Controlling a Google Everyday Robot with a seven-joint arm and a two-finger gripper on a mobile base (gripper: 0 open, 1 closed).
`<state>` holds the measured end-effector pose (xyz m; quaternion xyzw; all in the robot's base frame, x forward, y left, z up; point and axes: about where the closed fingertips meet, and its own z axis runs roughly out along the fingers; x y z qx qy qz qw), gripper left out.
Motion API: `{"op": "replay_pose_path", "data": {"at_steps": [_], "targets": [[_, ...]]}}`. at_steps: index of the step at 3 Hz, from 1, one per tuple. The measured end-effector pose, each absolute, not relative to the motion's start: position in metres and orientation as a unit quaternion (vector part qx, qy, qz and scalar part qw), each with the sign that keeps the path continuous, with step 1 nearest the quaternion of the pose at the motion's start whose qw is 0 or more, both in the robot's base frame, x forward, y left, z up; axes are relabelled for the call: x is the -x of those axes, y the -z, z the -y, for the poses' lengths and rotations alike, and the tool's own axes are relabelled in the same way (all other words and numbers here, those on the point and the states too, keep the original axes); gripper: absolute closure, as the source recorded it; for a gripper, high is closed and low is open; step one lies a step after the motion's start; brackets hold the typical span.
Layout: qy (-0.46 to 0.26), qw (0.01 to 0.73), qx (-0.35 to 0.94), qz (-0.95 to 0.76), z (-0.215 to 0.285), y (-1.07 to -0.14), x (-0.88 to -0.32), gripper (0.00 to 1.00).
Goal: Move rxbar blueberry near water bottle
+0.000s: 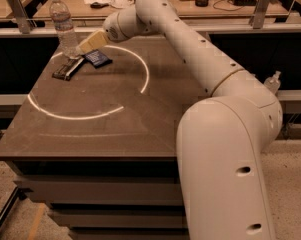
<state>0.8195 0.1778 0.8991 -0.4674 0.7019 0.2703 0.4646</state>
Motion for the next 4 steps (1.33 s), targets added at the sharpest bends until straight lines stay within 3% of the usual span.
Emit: {"op": "replay_pose_path", "data": {"at_steps": [2,4], "targets": [[-0.272,0.444,0.494,-0.696,-0.173,-0.899,-0.811,0.00],[-0.259,0.358,0.560,-0.701,-0.118,-0.909,-0.766,0.00]]}}
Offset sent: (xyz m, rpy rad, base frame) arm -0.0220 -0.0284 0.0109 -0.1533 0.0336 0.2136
